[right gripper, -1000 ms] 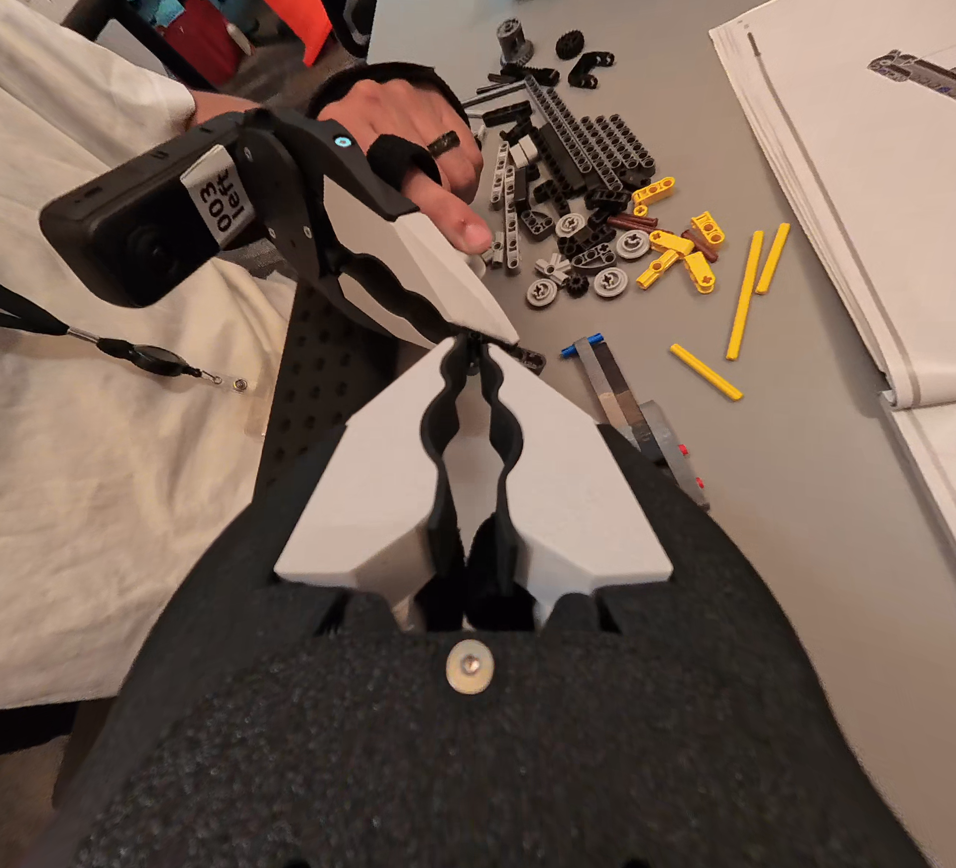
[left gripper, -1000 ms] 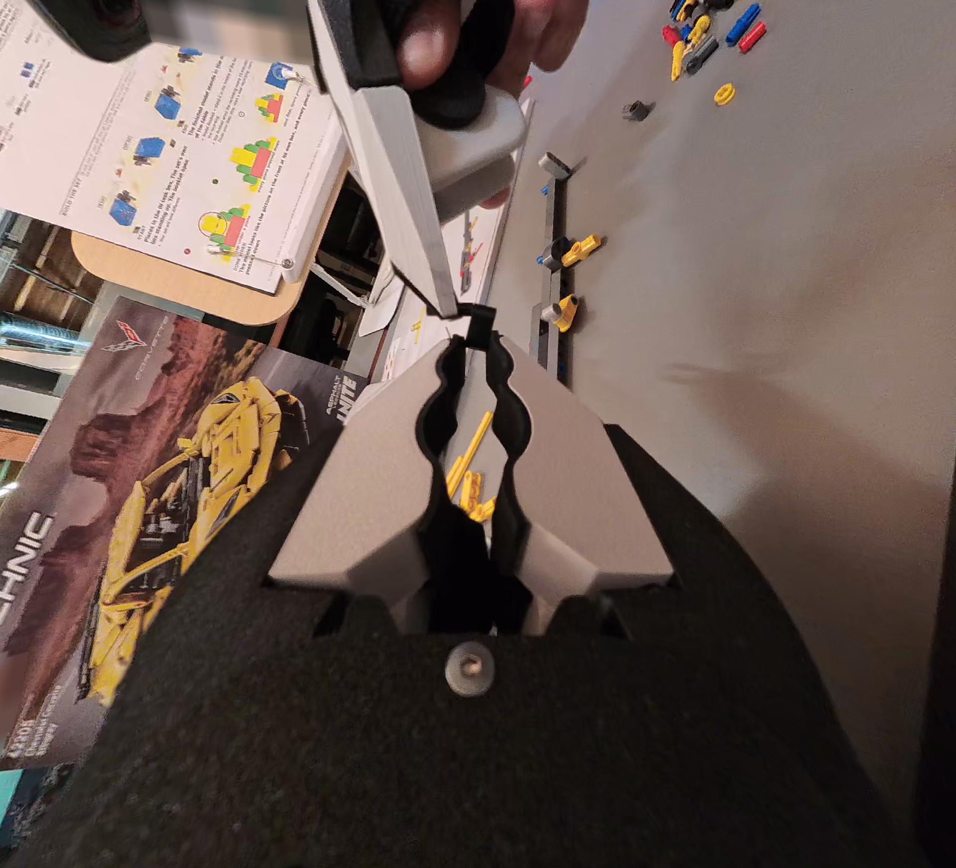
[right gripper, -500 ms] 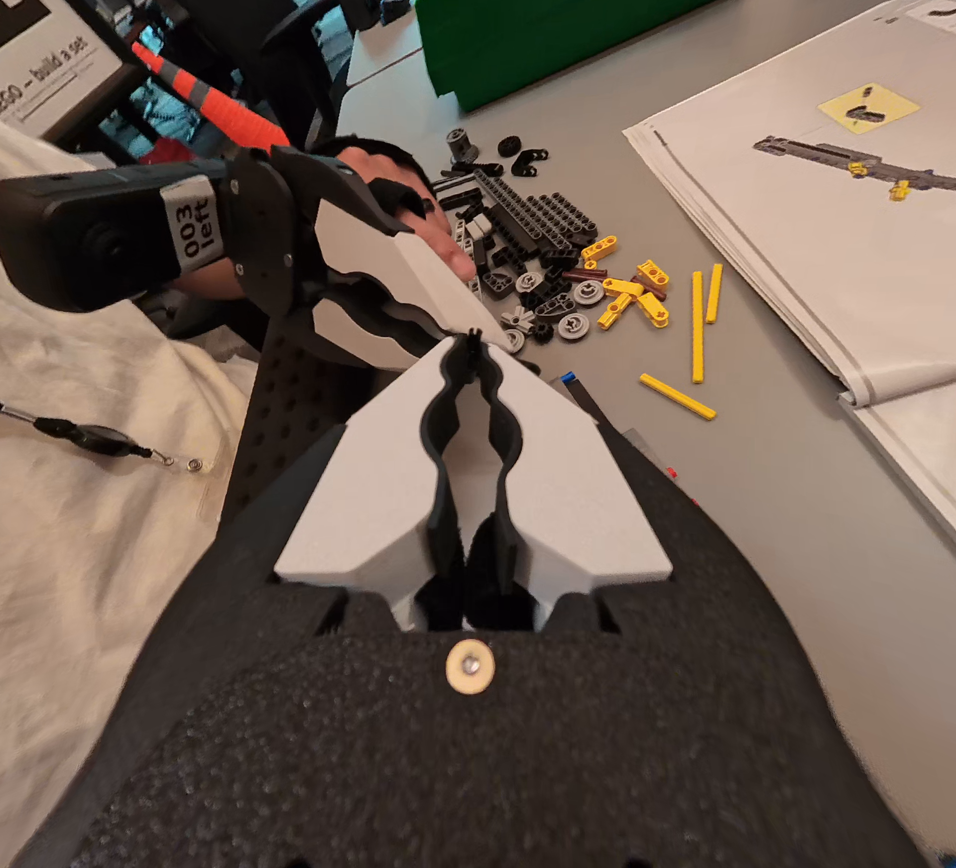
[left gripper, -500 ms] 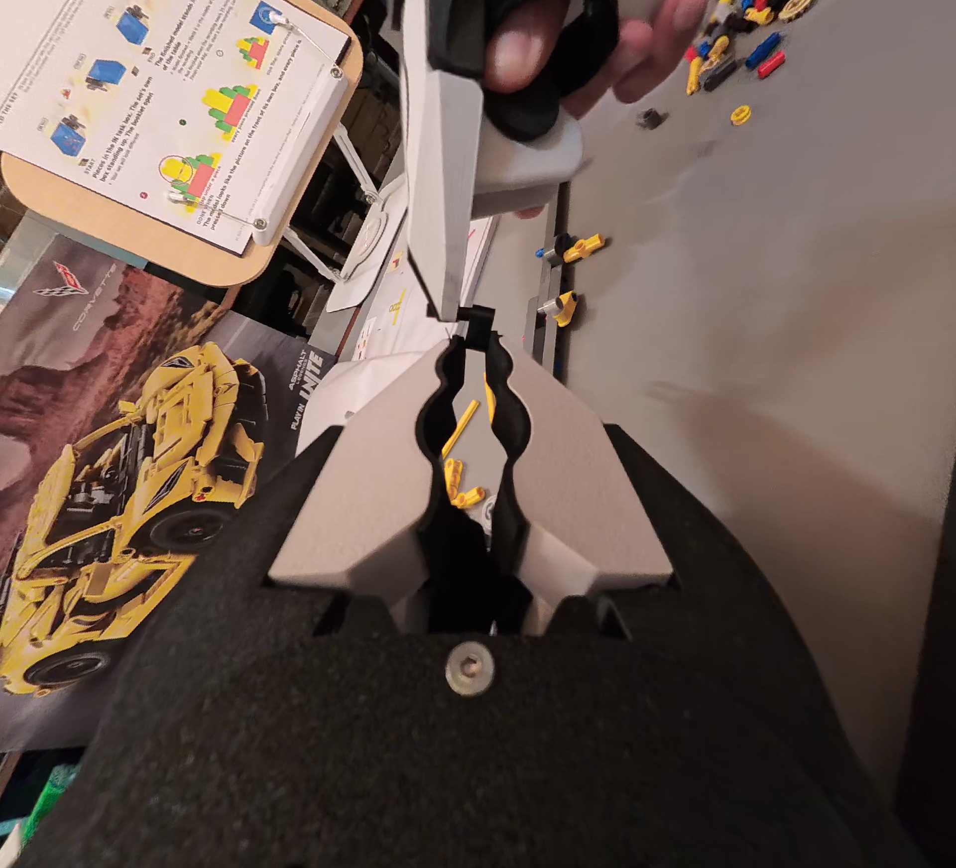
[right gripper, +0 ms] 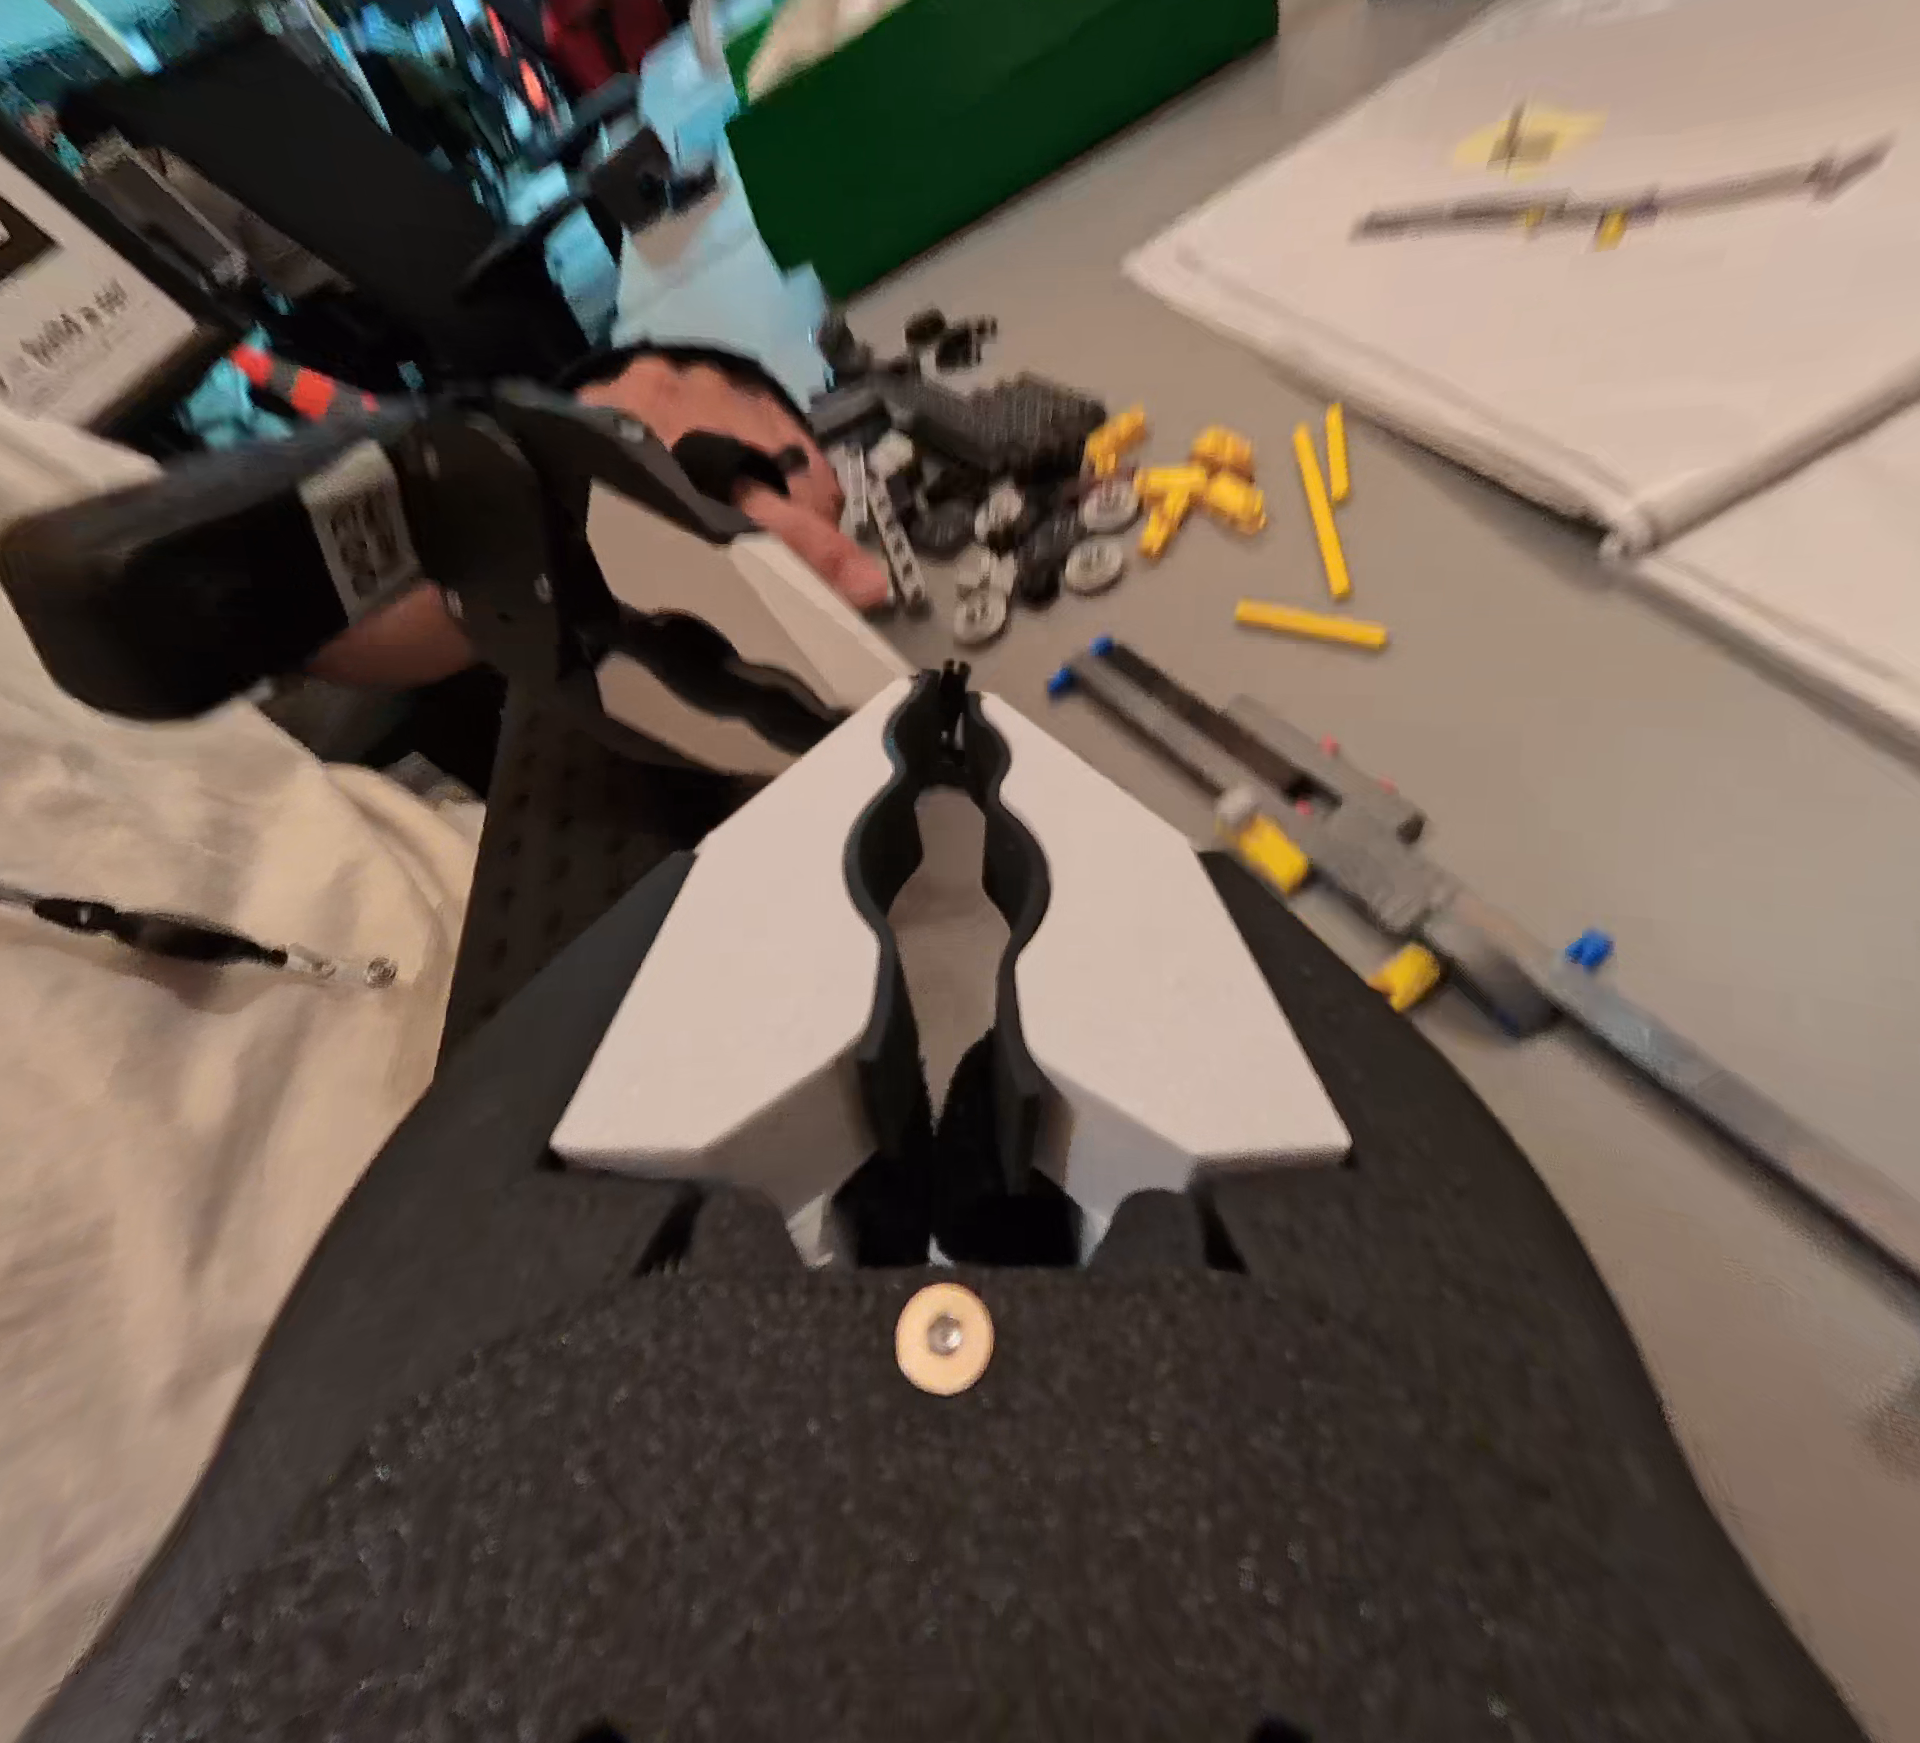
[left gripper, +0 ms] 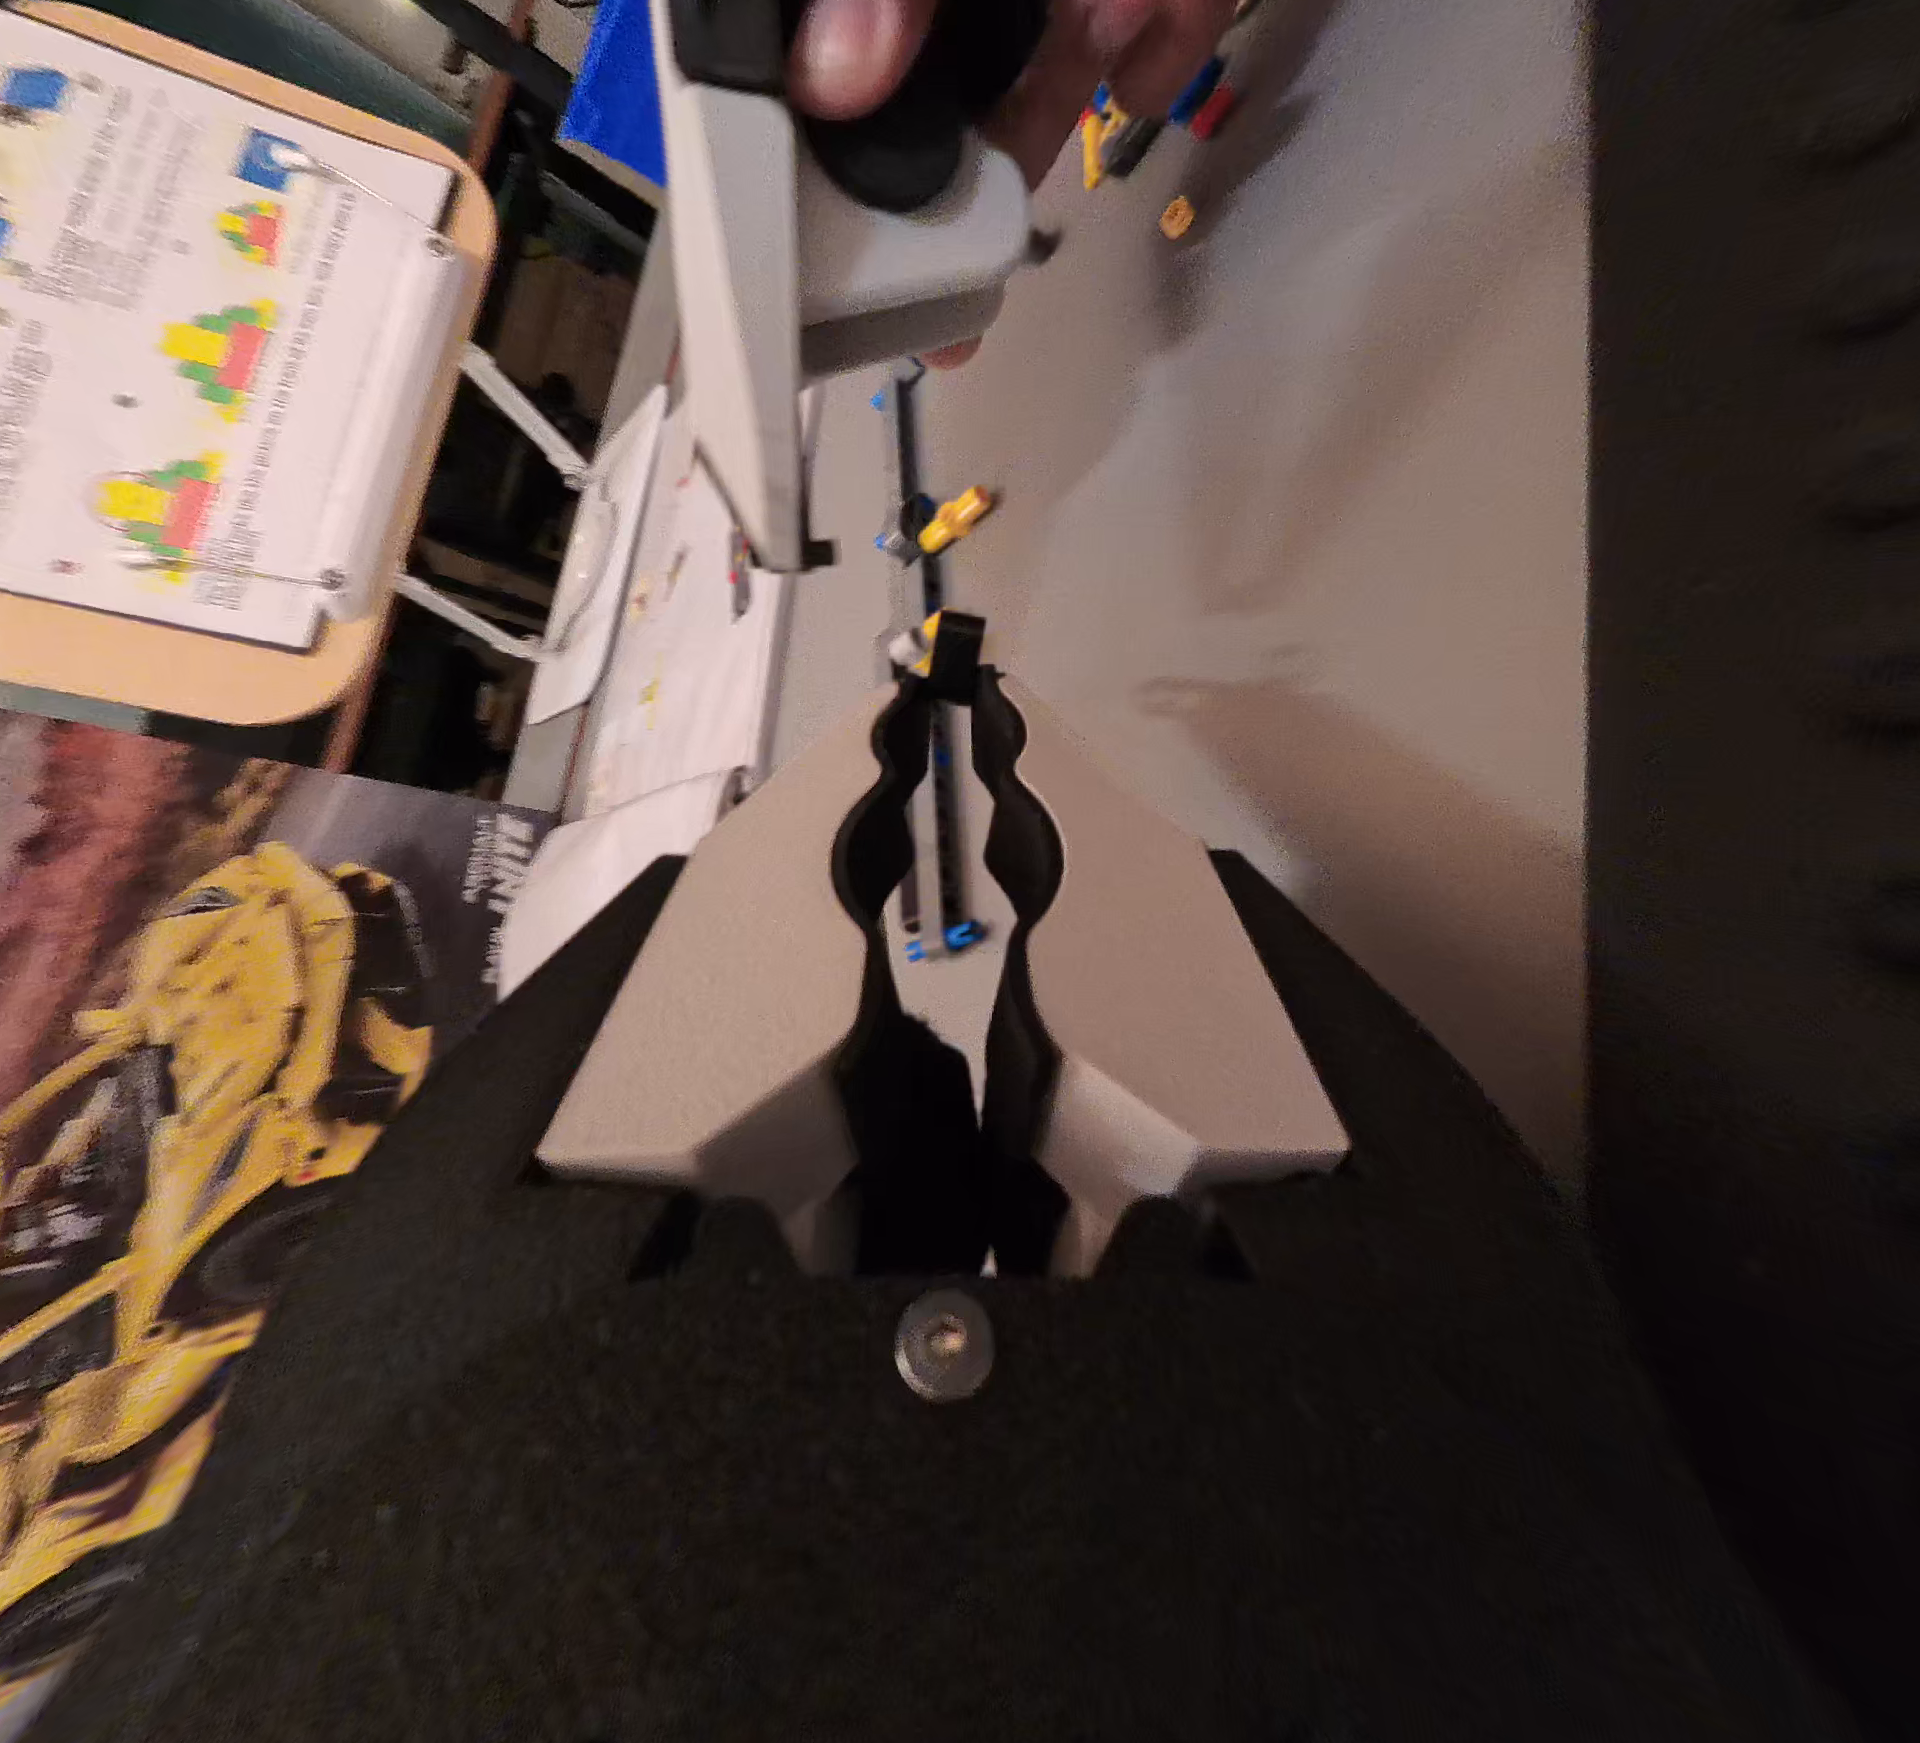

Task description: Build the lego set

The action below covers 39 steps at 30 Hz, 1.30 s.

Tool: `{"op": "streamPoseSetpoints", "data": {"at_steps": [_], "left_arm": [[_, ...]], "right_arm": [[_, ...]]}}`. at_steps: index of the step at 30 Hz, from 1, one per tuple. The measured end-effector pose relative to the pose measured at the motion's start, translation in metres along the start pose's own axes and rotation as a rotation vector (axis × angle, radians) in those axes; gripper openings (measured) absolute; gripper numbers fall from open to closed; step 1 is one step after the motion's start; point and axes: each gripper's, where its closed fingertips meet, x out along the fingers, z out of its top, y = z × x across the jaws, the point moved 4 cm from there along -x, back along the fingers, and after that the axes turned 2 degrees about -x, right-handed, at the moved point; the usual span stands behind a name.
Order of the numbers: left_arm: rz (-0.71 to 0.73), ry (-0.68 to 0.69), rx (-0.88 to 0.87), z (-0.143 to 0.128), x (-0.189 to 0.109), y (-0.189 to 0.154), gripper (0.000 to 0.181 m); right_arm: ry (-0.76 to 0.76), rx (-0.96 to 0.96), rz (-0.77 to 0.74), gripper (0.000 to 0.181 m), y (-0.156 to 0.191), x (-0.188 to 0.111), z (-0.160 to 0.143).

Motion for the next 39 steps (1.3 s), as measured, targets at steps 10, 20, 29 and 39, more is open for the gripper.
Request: {"op": "streamPoseSetpoints", "data": {"at_steps": [10, 20, 29, 39], "left_arm": [[-0.074, -0.009, -0.102, 0.004, 0.007, -0.003, 0.006], [-0.053, 0.000, -0.094, 0.004, 0.010, -0.001, 0.006], [0.034, -0.005, -0.042, 0.011, 0.009, 0.007, 0.006], [0.097, -0.013, 0.022, 0.014, 0.006, 0.010, 0.006]], "right_arm": [[0.766, -0.266, -0.251, 0.004, -0.004, -0.031, -0.068], [0.660, -0.289, -0.277, 0.013, -0.009, -0.035, -0.058], [0.022, -0.156, -0.177, 0.021, 0.028, -0.002, -0.009], [-0.011, -0.096, -0.166, 0.007, 0.028, 0.010, -0.016]]}}
